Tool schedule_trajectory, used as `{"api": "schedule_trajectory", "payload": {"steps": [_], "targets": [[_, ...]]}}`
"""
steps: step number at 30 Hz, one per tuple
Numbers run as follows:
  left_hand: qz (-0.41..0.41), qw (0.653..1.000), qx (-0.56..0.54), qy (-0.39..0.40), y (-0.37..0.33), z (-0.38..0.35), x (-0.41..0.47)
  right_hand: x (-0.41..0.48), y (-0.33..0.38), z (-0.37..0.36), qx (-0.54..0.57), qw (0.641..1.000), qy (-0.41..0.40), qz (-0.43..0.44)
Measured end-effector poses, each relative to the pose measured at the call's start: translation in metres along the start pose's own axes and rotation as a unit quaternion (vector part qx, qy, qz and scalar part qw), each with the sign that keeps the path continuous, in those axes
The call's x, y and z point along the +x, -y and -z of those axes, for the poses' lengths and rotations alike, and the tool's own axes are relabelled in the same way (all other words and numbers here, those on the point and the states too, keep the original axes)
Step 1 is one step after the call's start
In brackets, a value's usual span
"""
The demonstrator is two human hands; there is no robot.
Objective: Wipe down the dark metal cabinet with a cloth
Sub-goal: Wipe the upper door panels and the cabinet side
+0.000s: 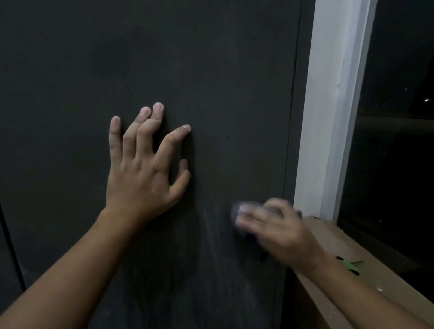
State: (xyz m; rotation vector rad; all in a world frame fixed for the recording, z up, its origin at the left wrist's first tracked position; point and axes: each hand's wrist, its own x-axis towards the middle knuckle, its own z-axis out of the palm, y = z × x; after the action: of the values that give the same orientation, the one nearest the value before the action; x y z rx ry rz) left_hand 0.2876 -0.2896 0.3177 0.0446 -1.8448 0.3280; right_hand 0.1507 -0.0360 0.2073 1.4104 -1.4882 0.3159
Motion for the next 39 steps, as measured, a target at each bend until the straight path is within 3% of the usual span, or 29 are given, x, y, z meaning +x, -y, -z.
{"api": "schedule_trajectory", "payload": {"steps": [3, 5, 11, 15, 17, 19, 21, 23, 25, 29, 35, 37, 39], "targets": [[0.0, 1.0, -0.004, -0.002, 0.001, -0.001, 0.0, 0.043, -0.006, 0.008, 0.039, 0.969, -0.116, -0.216], [0.0, 1.0, -0.006, -0.002, 0.0, -0.001, 0.0, 0.058, 0.006, 0.0, 0.037, 0.954, -0.146, -0.26], [-0.001, 1.0, -0.012, 0.005, 0.0, 0.001, -0.001, 0.046, 0.071, -0.046, 0.044, 0.996, -0.035, -0.066], [-0.007, 0.999, -0.035, 0.036, 0.004, 0.006, -0.001, 0.028, 0.094, -0.064, 0.08, 0.994, 0.062, 0.032], [-0.023, 0.997, -0.056, 0.052, 0.009, 0.009, -0.003, 0.03, 0.086, -0.057, 0.084, 0.994, 0.05, 0.045], [-0.044, 0.994, -0.072, 0.072, 0.016, 0.016, -0.005, 0.044, 0.077, -0.049, 0.071, 0.996, -0.039, -0.046], [-0.061, 0.989, -0.091, 0.099, 0.026, 0.025, -0.009, 0.067, 0.07, -0.042, 0.079, 0.959, -0.153, -0.223], [-0.076, 0.983, -0.115, 0.123, 0.037, 0.037, -0.012, 0.092, 0.079, -0.04, 0.081, 0.924, -0.191, -0.322], [-0.082, 0.976, -0.136, 0.146, 0.048, 0.048, -0.017, 0.102, 0.098, -0.046, 0.069, 0.947, -0.151, -0.276], [-0.084, 0.971, -0.156, 0.159, 0.07, 0.061, -0.038, 0.099, 0.138, -0.079, 0.086, 0.993, -0.042, -0.073], [-0.081, 0.972, -0.137, 0.174, 0.103, 0.078, -0.07, 0.069, 0.162, -0.105, 0.095, 0.987, 0.076, 0.107], [-0.077, 0.971, -0.146, 0.175, 0.118, 0.082, -0.082, 0.082, 0.15, -0.093, 0.101, 0.99, 0.03, 0.096], [-0.073, 0.967, -0.158, 0.187, 0.132, 0.085, -0.096, 0.107, 0.141, -0.08, 0.098, 0.993, -0.057, -0.025]]}}
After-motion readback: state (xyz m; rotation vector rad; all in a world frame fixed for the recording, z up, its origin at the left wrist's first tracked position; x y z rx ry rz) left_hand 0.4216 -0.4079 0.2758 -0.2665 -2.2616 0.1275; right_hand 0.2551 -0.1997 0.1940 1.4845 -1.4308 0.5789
